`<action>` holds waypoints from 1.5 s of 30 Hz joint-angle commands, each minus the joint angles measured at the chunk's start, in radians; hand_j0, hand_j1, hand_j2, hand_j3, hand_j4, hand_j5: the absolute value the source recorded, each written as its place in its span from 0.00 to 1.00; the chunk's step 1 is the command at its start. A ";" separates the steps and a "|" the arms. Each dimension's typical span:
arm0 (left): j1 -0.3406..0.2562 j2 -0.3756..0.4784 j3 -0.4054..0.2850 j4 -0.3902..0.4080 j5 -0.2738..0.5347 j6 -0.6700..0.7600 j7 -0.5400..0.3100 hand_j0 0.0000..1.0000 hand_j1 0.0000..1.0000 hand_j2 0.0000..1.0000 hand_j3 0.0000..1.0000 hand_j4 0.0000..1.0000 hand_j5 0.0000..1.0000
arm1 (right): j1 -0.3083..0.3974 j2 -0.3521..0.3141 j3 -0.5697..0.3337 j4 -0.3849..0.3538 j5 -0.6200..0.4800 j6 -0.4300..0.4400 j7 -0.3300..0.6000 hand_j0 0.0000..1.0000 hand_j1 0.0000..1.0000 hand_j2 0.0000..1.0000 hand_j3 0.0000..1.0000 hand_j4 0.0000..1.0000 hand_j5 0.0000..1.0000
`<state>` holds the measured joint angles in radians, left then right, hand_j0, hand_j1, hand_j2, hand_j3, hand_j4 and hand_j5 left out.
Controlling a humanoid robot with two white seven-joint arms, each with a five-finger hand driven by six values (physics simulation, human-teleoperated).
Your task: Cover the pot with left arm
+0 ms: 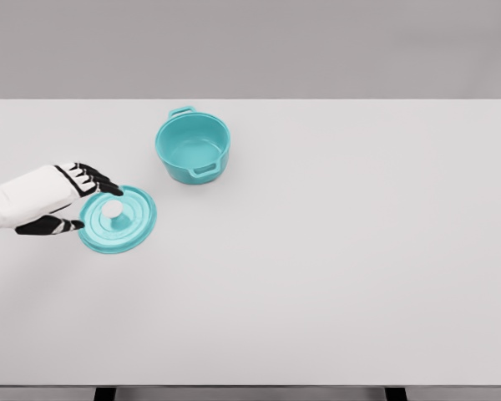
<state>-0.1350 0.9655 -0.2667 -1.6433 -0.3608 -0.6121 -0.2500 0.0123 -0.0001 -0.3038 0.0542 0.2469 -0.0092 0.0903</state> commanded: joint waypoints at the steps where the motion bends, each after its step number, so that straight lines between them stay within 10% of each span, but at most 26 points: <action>1: 0.000 0.001 -0.029 0.004 0.011 0.001 0.000 0.76 0.76 0.76 0.76 0.76 0.76 | 0.000 0.000 0.000 -0.001 0.000 0.000 0.000 1.00 1.00 1.00 1.00 1.00 1.00; 45: -0.092 -0.202 -0.055 0.204 -0.182 0.001 -0.002 0.74 0.74 0.74 0.74 0.74 0.74 | 0.000 0.000 0.000 0.001 0.000 0.000 0.000 1.00 1.00 1.00 1.00 1.00 1.00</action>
<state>-0.2270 0.7677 -0.3224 -1.4452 -0.5450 -0.6121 -0.2515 0.0123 -0.0001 -0.3038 0.0543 0.2469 -0.0092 0.0903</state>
